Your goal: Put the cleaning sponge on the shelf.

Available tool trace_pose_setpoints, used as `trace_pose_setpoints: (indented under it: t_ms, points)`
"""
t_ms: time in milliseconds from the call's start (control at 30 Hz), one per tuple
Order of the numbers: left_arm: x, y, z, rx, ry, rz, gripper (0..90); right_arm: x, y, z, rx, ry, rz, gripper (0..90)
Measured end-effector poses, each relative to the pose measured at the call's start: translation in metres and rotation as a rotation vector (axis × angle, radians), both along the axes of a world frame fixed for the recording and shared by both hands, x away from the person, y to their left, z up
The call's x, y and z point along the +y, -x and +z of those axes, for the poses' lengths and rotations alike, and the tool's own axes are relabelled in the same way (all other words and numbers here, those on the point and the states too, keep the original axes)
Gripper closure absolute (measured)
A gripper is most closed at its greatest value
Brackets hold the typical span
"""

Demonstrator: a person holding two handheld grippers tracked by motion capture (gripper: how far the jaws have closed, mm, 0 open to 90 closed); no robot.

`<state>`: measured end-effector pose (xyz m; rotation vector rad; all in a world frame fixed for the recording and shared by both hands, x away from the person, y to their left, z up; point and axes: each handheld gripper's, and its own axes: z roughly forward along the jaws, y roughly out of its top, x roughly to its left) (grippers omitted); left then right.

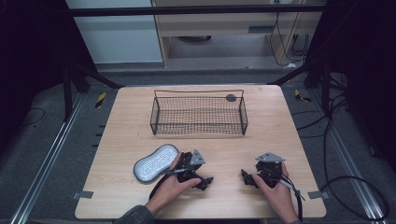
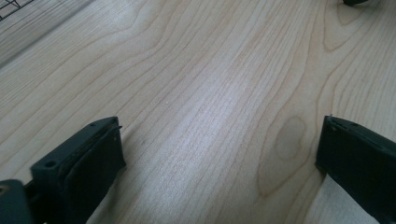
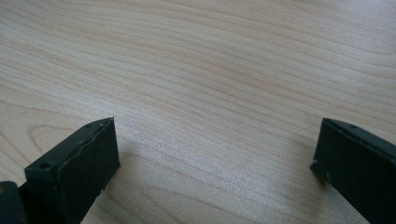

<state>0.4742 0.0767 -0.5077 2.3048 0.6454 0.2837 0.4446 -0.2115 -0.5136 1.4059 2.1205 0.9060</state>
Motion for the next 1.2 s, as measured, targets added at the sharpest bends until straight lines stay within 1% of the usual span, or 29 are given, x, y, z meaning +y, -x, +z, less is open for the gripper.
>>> trace_pose_setpoints:
  t_ms: [67,100,133,167,200,233,300,333,367,400,467,500,533,567,600,667,700,733,767,800,833,867,900,933,1000,1033,1067,1100,1200]
  points:
    - [0.000,0.000,0.002,-0.001,0.003,0.014,4.2,0.000,0.000,0.000,0.000,0.001,0.001,0.4]
    - [0.002,0.000,0.005,-0.003,0.007,0.016,3.0,0.000,0.000,0.000,-0.001,0.001,0.001,0.4]
    - [0.007,0.001,0.011,-0.008,0.034,0.026,2.6,0.000,0.000,0.000,-0.001,0.001,0.001,0.4]
    - [0.012,0.001,0.015,-0.013,0.043,0.025,2.9,0.000,0.000,0.000,-0.001,0.001,0.001,0.4]
    - [0.012,0.001,0.015,-0.013,0.043,0.025,2.8,0.000,0.000,0.000,-0.001,0.001,0.001,0.4]
    - [0.024,0.001,0.024,-0.030,0.037,0.043,2.9,0.000,0.000,0.000,0.000,0.000,0.001,0.4]
    - [0.036,0.002,0.034,-0.043,0.016,0.074,3.5,0.000,0.000,0.000,0.001,-0.002,0.001,0.4]
    - [0.036,0.002,0.034,-0.043,0.016,0.074,3.5,0.000,0.000,0.000,0.001,-0.002,0.001,0.4]
    - [0.049,0.002,0.045,-0.064,-0.007,0.101,3.5,0.000,0.000,0.000,0.001,-0.001,0.001,0.4]
    - [0.049,0.002,0.045,-0.064,-0.007,0.101,3.5,0.000,0.000,0.000,0.000,0.000,0.002,0.4]
    - [0.068,-0.001,0.060,-0.063,-0.008,0.155,3.7,0.000,0.000,0.000,0.000,-0.001,0.001,0.4]
    - [0.073,-0.003,0.064,-0.065,-0.020,0.166,3.9,0.000,0.000,0.000,0.000,-0.001,0.001,0.4]
    - [0.078,-0.004,0.066,-0.066,-0.023,0.179,4.3,0.000,0.000,0.000,0.001,-0.001,0.000,0.4]
    - [0.078,-0.004,0.066,-0.066,-0.023,0.179,4.2,0.000,0.000,0.000,0.000,-0.001,0.000,0.4]
    - [0.088,-0.007,0.071,-0.060,-0.028,0.195,4.3,0.000,0.000,0.000,-0.001,0.001,0.001,0.4]
    - [0.098,-0.008,0.076,-0.064,-0.038,0.216,4.1,0.000,0.000,0.000,0.000,0.001,0.001,0.4]
    - [0.098,-0.008,0.076,-0.064,-0.038,0.216,4.4,0.000,0.000,0.000,0.000,0.001,0.001,0.4]
    - [0.106,-0.010,0.078,-0.066,-0.078,0.233,4.3,0.000,0.000,0.000,0.000,0.001,0.002,0.4]
    - [0.109,-0.010,0.080,-0.062,-0.096,0.235,4.4,0.000,0.000,0.000,0.001,-0.001,0.001,0.4]
    - [0.112,-0.011,0.081,-0.059,-0.110,0.236,4.4,0.000,0.000,0.000,0.000,0.000,0.002,0.4]
    - [0.112,-0.011,0.081,-0.059,-0.110,0.236,4.4,0.000,0.000,0.000,0.001,-0.001,0.002,0.4]
    - [0.118,-0.011,0.081,-0.042,-0.132,0.238,4.4,0.000,0.000,0.000,0.000,0.000,0.002,0.4]
    - [0.120,-0.012,0.081,-0.024,-0.130,0.243,4.3,0.000,0.000,0.000,0.000,0.000,0.004,0.4]
    - [0.122,-0.012,0.080,-0.014,-0.142,0.243,4.2,0.000,0.000,0.000,0.000,0.001,0.005,0.4]
    - [0.126,-0.012,0.079,-0.005,-0.167,0.258,4.5,-0.001,0.000,0.000,0.000,0.001,0.006,0.4]
    - [0.126,-0.012,0.079,-0.005,-0.167,0.258,4.4,-0.001,0.000,0.000,0.001,0.001,0.006,0.4]
    - [0.128,-0.012,0.078,0.007,-0.175,0.262,4.2,-0.001,0.001,0.000,0.000,0.003,0.008,0.4]
    - [0.130,-0.012,0.075,0.043,-0.180,0.256,3.8,-0.001,0.001,0.000,0.001,0.002,0.009,0.4]
    - [0.131,-0.011,0.073,0.042,-0.228,0.253,4.1,-0.001,0.001,0.000,0.001,0.002,0.016,0.4]
